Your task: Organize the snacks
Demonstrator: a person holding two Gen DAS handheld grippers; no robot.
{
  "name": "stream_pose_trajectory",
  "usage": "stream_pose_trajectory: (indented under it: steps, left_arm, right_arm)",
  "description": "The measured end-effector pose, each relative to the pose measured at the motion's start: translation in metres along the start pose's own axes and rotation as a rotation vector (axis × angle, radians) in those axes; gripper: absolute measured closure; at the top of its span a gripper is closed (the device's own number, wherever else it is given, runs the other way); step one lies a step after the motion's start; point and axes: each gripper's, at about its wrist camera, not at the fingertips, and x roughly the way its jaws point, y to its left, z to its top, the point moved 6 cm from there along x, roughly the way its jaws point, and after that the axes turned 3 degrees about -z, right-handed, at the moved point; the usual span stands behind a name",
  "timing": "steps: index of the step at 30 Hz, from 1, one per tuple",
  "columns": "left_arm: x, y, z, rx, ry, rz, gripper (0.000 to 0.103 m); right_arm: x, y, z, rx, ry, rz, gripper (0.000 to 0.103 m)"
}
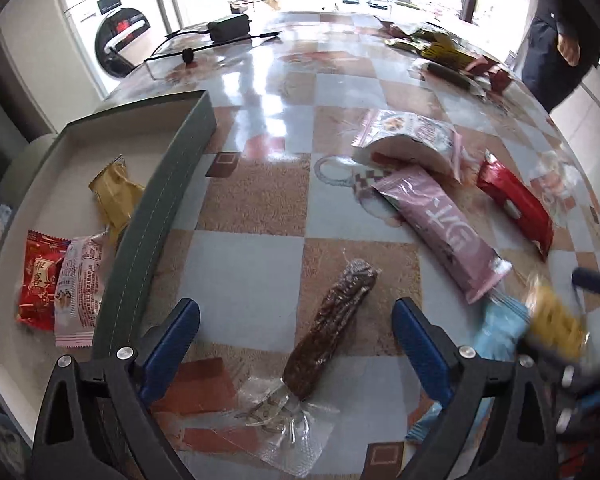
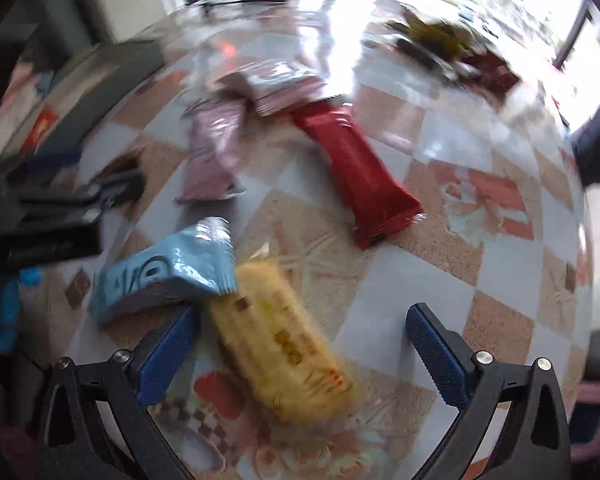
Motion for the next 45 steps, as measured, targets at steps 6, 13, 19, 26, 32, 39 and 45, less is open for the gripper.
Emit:
stream_pose_trajectory:
  steps: [6, 13, 19, 26, 32, 39, 45]
  left_arm:
    - [-0.002, -0.018, -0.009, 0.079, -0.026, -0.087, 0.000]
    - [-0.002, -0.020, -0.007, 0.102, -0.108, -0.110, 0.000]
    - [-0.007, -0.018, -0.012, 0.107, -0.157, -0.120, 0.000]
    - [-0.008, -0.018, -0.013, 0.103, -0.169, -0.118, 0.000]
    - [-0.008, -0.018, -0.013, 0.103, -0.170, -0.119, 0.000]
    - [-0.008, -0.018, -0.013, 0.104, -0.170, -0.119, 0.000]
    - [-0.008, -0.017, -0.013, 0.104, -0.171, -0.119, 0.000]
  right_arm:
    - [-0.003, -0.020, -0.013, 0.010, -0.016, 0.000, 0.000]
    - [-0.008, -0.018, -0.017, 0.062, -0.091, -0.023, 0.000]
    - [-0.009, -0.016, -0.017, 0.056, -0.198, -0.022, 0.000]
    - [-0.008, -0.015, -0.016, 0.055, -0.218, -0.020, 0.000]
    - [-0.008, -0.016, -0.015, 0.055, -0.223, -0.020, 0.000]
    - [-0.008, -0.016, -0.016, 0.054, -0.223, -0.020, 0.000]
    - [-0.008, -0.016, -0.016, 0.054, -0.224, -0.019, 0.000]
